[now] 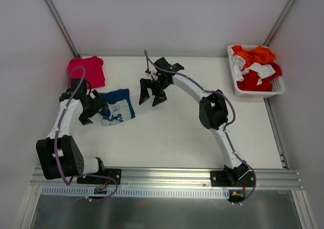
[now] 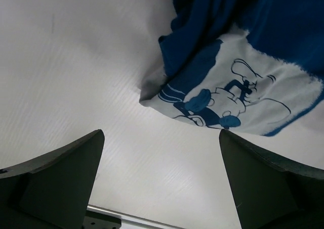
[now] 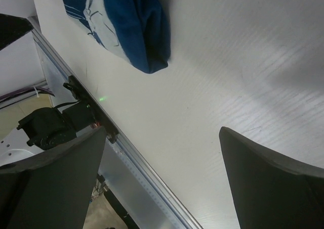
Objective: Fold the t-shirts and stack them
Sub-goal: Put the neatly folded tshirt into the corner of the board with both arms
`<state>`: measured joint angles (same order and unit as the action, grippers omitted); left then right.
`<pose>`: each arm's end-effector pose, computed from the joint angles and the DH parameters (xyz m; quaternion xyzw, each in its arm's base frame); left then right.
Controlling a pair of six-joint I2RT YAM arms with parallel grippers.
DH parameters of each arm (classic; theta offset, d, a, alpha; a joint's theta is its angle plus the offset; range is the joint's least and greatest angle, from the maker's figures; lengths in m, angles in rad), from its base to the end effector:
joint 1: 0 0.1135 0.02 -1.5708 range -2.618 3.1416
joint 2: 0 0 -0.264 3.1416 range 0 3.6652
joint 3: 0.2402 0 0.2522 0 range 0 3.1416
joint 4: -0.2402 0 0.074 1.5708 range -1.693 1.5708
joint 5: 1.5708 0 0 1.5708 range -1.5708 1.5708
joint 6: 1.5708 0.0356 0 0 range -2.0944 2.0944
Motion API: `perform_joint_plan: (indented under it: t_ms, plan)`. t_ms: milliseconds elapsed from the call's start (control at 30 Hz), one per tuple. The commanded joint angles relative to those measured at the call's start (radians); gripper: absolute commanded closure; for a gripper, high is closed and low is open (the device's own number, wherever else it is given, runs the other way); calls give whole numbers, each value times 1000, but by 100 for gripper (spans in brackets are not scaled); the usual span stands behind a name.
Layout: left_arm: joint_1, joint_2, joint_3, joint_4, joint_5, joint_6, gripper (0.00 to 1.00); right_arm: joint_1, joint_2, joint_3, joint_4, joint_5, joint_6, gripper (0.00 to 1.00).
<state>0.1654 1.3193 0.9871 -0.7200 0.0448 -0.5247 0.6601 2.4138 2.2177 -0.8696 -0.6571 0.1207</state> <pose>0.2565 0.0412 0.2509 -0.3214 0.9113 -0.0671 0.2483 0.3963 0.3351 0.2108 -0.3219 0.8619 0.3789 0.0998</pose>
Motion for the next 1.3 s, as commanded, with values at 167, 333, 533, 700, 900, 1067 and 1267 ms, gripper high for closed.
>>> perform_joint_plan:
  t_ms: [167,333,533,700,900,1067,1267]
  plan:
    - [6,14,36,-35,-254,45,1,18,-2,77,-28,-2,-26,1]
    - [19,83,-30,69,-48,-1,1,18,-10,77,-32,-15,-36,1]
    - [29,126,-53,178,99,-37,1,12,-39,42,-39,-35,-58,1]
    - [46,123,-106,298,213,-31,1,-7,-44,43,-37,-50,-56,1]
    - [68,127,-148,338,227,-41,1,-33,-42,48,-17,-79,-38,1]
    - [69,89,-168,335,158,-57,1,-63,4,20,65,-154,22,0]
    - [68,130,-172,424,315,-92,1,-60,51,20,171,-223,123,1]
